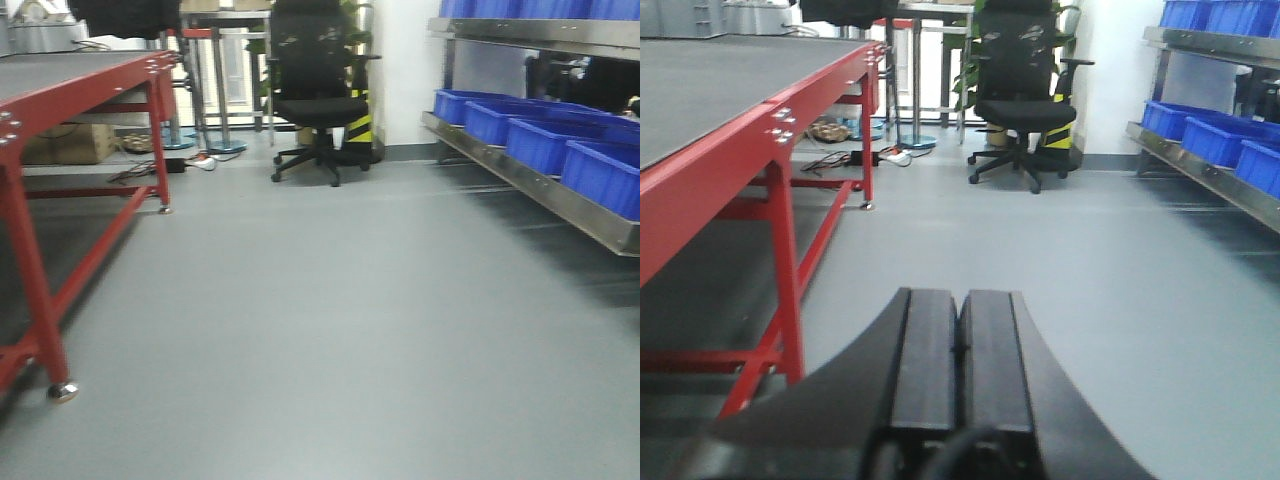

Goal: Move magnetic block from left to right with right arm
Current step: 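Drive the base past the chair carrying the cube in the right gripper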

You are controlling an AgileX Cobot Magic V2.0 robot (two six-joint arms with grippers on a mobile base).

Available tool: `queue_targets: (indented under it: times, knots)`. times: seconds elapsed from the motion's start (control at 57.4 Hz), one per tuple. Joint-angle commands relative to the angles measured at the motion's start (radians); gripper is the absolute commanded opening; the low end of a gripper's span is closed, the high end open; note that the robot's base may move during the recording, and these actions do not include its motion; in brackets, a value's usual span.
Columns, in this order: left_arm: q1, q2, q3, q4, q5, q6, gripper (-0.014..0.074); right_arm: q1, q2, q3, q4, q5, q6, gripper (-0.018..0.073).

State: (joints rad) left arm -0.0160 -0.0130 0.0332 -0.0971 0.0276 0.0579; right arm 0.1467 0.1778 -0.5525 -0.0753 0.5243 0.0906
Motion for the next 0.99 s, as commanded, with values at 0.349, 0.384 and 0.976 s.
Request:
queue_targets:
  times: [0.349, 0.384, 0.976]
  knots:
    - [0.001, -0.009, 0.008, -0.005, -0.085, -0.006, -0.0126, -0.005, 0.017, -0.028, -0.009, -0.096, -0.007, 0.0231]
    - [0.001, -0.009, 0.008, -0.005, -0.085, -0.006, -0.0126, -0.005, 0.017, -0.028, -0.009, -0.096, -0.007, 0.0231]
    - [0.001, -0.009, 0.008, -0.005, -0.085, -0.006, -0.0126, -0.005, 0.017, -0.028, -0.009, -0.096, -0.007, 0.0231]
